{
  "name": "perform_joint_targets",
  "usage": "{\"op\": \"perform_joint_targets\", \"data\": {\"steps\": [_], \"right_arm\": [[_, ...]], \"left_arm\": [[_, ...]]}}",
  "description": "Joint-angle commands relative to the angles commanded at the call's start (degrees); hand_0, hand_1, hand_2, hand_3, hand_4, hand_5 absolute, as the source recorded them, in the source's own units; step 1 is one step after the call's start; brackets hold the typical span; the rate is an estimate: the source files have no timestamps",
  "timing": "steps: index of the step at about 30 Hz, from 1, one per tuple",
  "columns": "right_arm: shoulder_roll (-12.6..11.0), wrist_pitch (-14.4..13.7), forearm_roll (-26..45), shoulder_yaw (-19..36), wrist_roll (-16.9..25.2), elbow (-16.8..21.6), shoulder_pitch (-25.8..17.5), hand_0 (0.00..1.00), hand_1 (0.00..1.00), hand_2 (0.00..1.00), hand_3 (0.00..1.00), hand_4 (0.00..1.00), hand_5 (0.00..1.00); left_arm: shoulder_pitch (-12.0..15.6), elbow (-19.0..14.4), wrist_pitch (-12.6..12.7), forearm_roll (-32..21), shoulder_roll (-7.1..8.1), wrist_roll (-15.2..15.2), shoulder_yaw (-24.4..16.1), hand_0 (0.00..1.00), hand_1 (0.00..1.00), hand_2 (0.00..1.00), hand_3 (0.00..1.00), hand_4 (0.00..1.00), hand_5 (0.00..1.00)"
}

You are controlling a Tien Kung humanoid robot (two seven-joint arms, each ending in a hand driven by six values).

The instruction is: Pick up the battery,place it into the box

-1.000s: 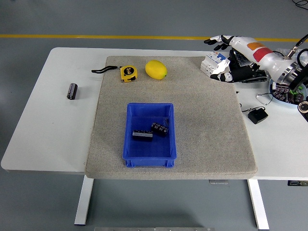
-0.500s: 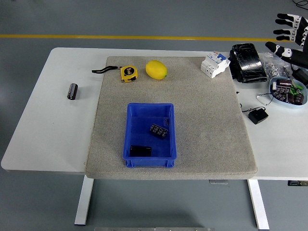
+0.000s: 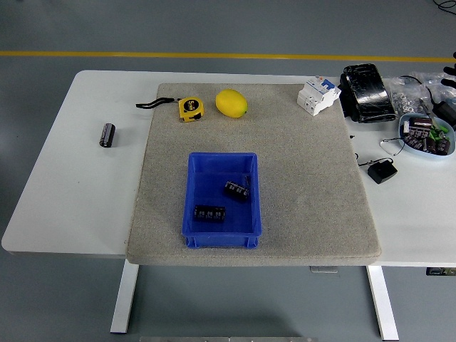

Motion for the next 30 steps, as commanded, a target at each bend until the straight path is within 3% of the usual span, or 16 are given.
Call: {"op": "perform_joint_targets", "data": {"steps": [10,11,16,19,22,23,30], "right_arm": [[1.49,-1.01,-1.53,1.09,-1.20,-1.86,-1.41,0.702,0.708,0.792,0.803,0.986,0.458],[1.59,-1.10,-1.60,1.18,-1.26,-2.06,-1.46,0.706,0.709,0.793,0.802,0.996,0.489],[1.95,-1.29,-1.95,1.55,-1.54,-2.76,-1.67,0.706,0.709,0.793,0.802,0.996,0.489],[1.96,-1.37,-2.01,1.49,-1.65,-3.05,-1.53,0.706,0.710,0.794,0.801,0.997,0.492],[2.08,-1.43,-2.12,1.13,-1.81,-3.37,-1.23,0.706,0.710,0.794,0.801,0.997,0.492],[2.14,-1.49,-2.14,0.90,-1.86,-3.48,-1.12,0.704,0.709,0.794,0.794,0.996,0.492],[2.57,-2.21,-2.36,0.46,-1.79,-3.82,-0.84,0.703,0.708,0.793,0.793,0.995,0.497]], "left_arm": [[1.94,-9.29,5.01,1.13,3.83,-1.54,1.10,0.731,0.819,0.945,0.898,0.757,0.792],[1.96,-10.21,5.72,1.45,4.22,-1.71,1.31,0.777,0.849,0.967,0.911,0.769,0.786],[0.72,-12.75,8.59,-1.56,5.44,-3.87,4.71,0.777,0.849,0.967,0.911,0.769,0.786],[-1.68,-12.86,9.34,-7.37,5.51,-6.49,9.41,0.756,0.819,0.950,0.892,0.766,0.779],[-3.21,-13.23,9.84,-8.46,5.65,-4.28,8.52,0.756,0.819,0.950,0.892,0.766,0.779],[-3.41,-13.18,10.12,-8.95,5.53,-4.02,8.36,0.731,0.799,0.902,0.859,0.771,0.767],[-3.75,-12.65,10.10,-12.42,4.67,-5.04,9.39,0.731,0.796,0.892,0.853,0.780,0.767]]}}
